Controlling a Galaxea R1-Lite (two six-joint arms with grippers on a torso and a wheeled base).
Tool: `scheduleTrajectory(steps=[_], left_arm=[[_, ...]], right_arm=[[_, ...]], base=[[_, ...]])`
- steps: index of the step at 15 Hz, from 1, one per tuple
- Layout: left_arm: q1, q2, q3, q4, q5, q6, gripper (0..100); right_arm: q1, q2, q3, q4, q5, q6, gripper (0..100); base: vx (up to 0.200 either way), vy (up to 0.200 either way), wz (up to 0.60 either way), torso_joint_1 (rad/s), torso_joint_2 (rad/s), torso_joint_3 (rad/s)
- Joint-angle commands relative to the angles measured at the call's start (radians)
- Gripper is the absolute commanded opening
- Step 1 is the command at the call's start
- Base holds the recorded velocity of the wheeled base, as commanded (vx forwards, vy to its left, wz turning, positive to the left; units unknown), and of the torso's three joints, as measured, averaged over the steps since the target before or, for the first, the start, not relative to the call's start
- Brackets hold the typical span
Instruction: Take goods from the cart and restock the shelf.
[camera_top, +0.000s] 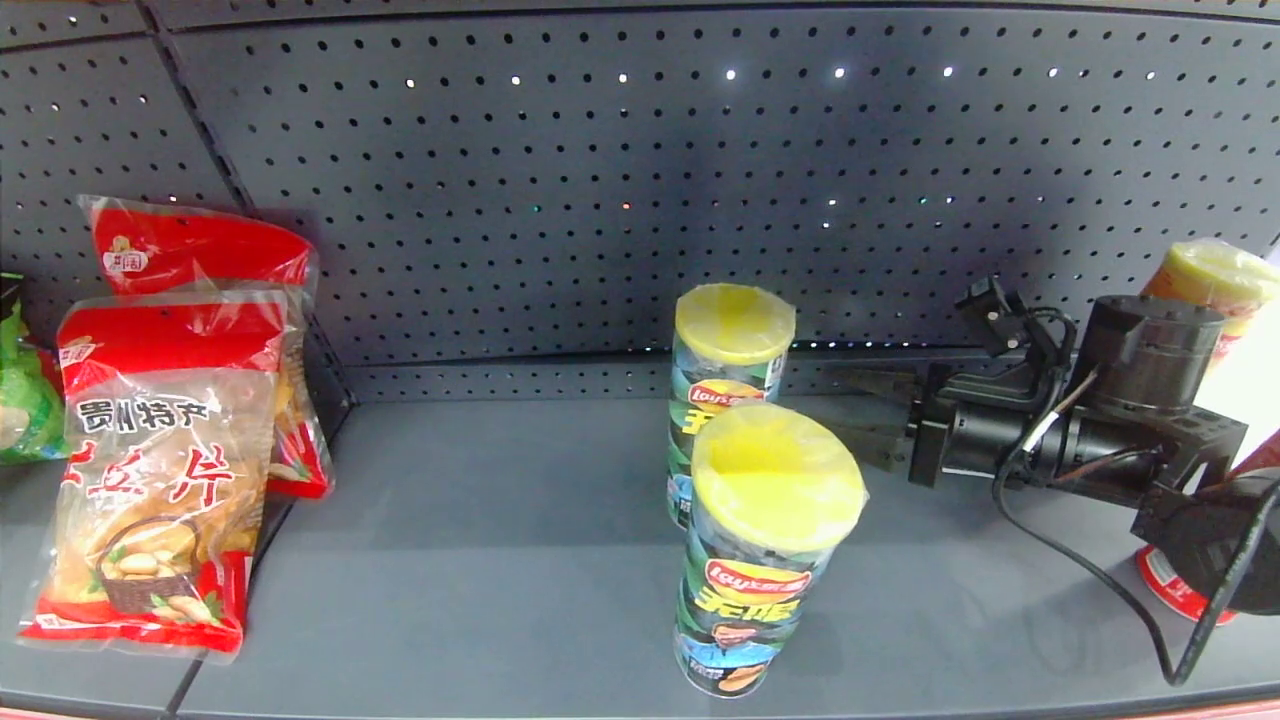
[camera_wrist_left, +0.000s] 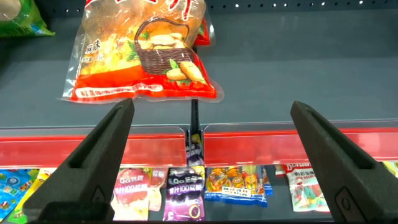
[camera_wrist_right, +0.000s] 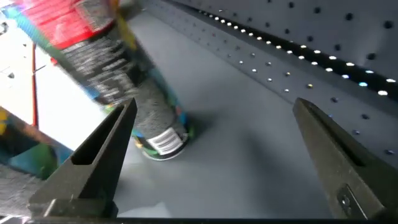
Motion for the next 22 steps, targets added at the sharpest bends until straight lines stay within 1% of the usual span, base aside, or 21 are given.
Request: scheduleTrajectory(steps=[1,4,9,16,20,22], left_arm=[[0.001,0.002,-0.001,0.0,0.0,0.0,100],[0.0,0.002,-0.001,0.0,0.0,0.0,100],[0.001,0.002,-0.001,0.0,0.001,0.0,100],[0.001,0.002,-0.001,0.0,0.001,0.0,100],[0.001,0.002,0.001,0.0,0.0,0.0,100],[0.0,0.002,-0.001,0.0,0.001,0.0,100]], right_arm=[[-0.005,0.016,-0.014,-0.001,-0.001,0.0,100],[-0.017,0.01,-0.016,-0.001,-0.001,0.0,100],[0.05,0.002,-0.062,0.001,-0.001,0.0,100],[0.055,0.077,-0.109,-0.001,-0.004,0.0,100],[0.055,0.048,-0.094,-0.001,-0.01,0.0,100],[0.06,0.01,-0.062,-0.001,-0.01,0.0,100]], base=[[0.0,0.0,0.0,0.0,0.0,0.0],[0.0,0.0,0.0,0.0,0.0,0.0],[0.0,0.0,0.0,0.0,0.0,0.0],[0.0,0.0,0.0,0.0,0.0,0.0],[0.0,0.0,0.0,0.0,0.0,0.0],[0.0,0.0,0.0,0.0,0.0,0.0]])
